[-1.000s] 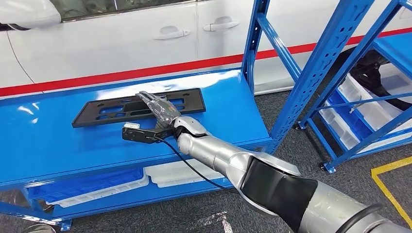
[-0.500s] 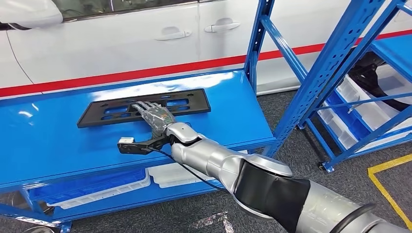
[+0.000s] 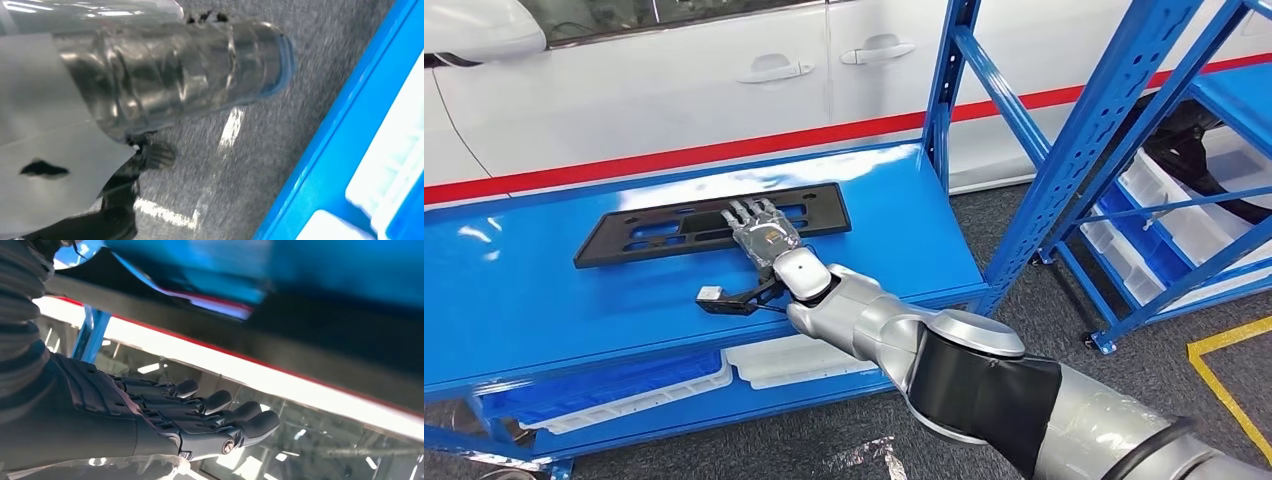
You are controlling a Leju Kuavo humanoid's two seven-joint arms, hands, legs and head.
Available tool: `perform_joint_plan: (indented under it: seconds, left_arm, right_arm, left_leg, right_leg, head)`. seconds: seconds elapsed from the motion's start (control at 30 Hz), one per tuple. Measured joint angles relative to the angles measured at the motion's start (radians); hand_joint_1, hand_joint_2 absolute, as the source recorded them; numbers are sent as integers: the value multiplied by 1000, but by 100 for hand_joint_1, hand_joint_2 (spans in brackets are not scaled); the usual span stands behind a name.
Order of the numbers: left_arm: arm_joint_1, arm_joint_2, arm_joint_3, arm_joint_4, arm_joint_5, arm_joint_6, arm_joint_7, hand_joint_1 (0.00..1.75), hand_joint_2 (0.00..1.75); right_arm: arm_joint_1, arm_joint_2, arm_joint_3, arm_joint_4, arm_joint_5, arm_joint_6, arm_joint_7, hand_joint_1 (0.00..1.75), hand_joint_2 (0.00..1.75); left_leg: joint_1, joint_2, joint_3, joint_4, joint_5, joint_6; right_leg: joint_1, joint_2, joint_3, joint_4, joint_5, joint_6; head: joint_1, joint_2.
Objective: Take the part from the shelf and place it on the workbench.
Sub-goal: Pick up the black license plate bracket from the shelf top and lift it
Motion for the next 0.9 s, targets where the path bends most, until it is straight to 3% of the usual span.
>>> perform_joint_plan:
  seconds: [0.07, 0.13, 0.17, 0.2, 0.23, 0.3, 0.37, 0.43, 0.53, 0.63, 0.67, 0.7, 0.73, 0.83, 0.9]
  left_arm:
    - [-1, 0, -3, 0, 7, 0, 0, 0, 0]
    - [0, 0, -8, 0, 14, -2, -1, 0, 0]
    - [1, 0, -12, 0, 19, -2, -2, 0, 0]
    - [2, 0, -15, 0, 23, -3, -3, 0, 0]
    - [3, 0, -18, 0, 27, -3, -4, 0, 0]
    - [2, 0, -20, 0, 34, -2, -8, 0, 0]
    - [0, 1, -22, 0, 40, 1, -11, 0, 0]
    - [0, 1, -24, 0, 46, 4, -13, 0, 0]
    - [0, 0, -28, 0, 51, 9, -14, 0, 0]
    - [-1, 0, -35, 0, 54, 13, -15, 0, 0]
    - [-1, 0, -37, 0, 54, 14, -15, 0, 0]
    - [0, 0, -38, 0, 54, 15, -15, 0, 0]
    - [0, 0, -39, 0, 55, 16, -14, 0, 0]
    - [0, 0, -44, 0, 58, 21, -15, 0, 0]
    - [-1, 0, -48, 0, 56, 29, -19, 0, 0]
  right_arm:
    - [-2, 0, 6, 9, 21, 22, 24, 0, 175]
    - [-4, -1, 8, 15, 32, 44, 50, 0, 175]
    - [-6, -3, 8, 18, 35, 57, 62, 0, 175]
    - [-9, -6, 8, 22, 36, 71, 72, 0, 175]
    - [-13, -9, 8, 26, 36, 87, 81, 0, 175]
    - [-24, -16, 8, 32, 34, 124, 92, 2, 175]
    - [-34, -24, 8, 38, 30, 160, 96, 82, 175]
    - [-38, -30, 8, 43, 27, 191, 97, 161, 175]
    - [-37, -38, 8, 51, 17, 220, 85, 161, 175]
    - [-36, -46, 8, 57, 11, 229, 77, 171, 175]
    - [-35, -48, 8, 59, 11, 230, 77, 175, 175]
    - [-34, -49, 8, 60, 11, 231, 75, 175, 175]
    - [-33, -50, 8, 61, 11, 232, 73, 175, 175]
    - [-39, -51, 8, 62, 10, 227, 61, 175, 175]
    - [-44, -51, 7, 61, 10, 217, 55, 175, 175]
  left_leg:
    - [4, 1, -26, 62, -39, -12]
    - [9, 1, -81, 181, -93, -23]
    - [10, 1, -105, 230, -106, -25]
    - [11, 1, -117, 249, -102, -26]
    - [11, 1, -110, 231, -79, -25]
    - [11, 0, -54, 109, -13, -17]
    - [5, -1, -2, 4, 16, -8]
    - [-1, -2, 11, -20, 14, 1]
    - [6, 1, 17, -34, 25, 20]
    - [5, 3, 15, -39, 30, 35]
    - [4, 3, 14, -38, 30, 36]
    - [4, 3, 13, -37, 30, 36]
    - [4, 3, 13, -36, 30, 36]
    - [2, -1, 10, -18, 20, 26]
    - [-1, -3, 5, -8, 14, 15]
  right_leg:
    - [-5, 0, 3, -3, 2, -6]
    - [-5, 0, 3, -3, 1, -9]
    - [-5, 0, 3, -3, 1, -10]
    - [-5, 1, 4, -2, 1, -10]
    - [-5, 2, 6, -2, 0, -10]
    - [-5, 3, 11, -3, -1, -8]
    - [-2, 4, 12, -5, -1, -1]
    - [0, 5, 12, -10, 2, 10]
    - [1, 3, 1, 12, -16, 25]
    - [0, 1, -75, 181, -105, 29]
    - [0, 1, -100, 236, -125, 30]
    - [-1, 0, -111, 261, -126, 31]
    - [-1, 0, -104, 248, -109, 31]
    - [-3, -3, -13, 68, -30, 26]
    - [0, -4, 17, 8, -19, 19]
  head:
    - [-2, 0]
    - [-4, 0]
    - [-4, 0]
    - [-4, 0]
    - [-4, 0]
    - [-3, 0]
    - [-3, 0]
    - [-3, 0]
    - [-2, 0]
    - [0, 0]
    - [0, 0]
    - [0, 0]
    - [0, 0]
    - [0, 0]
    - [0, 0]
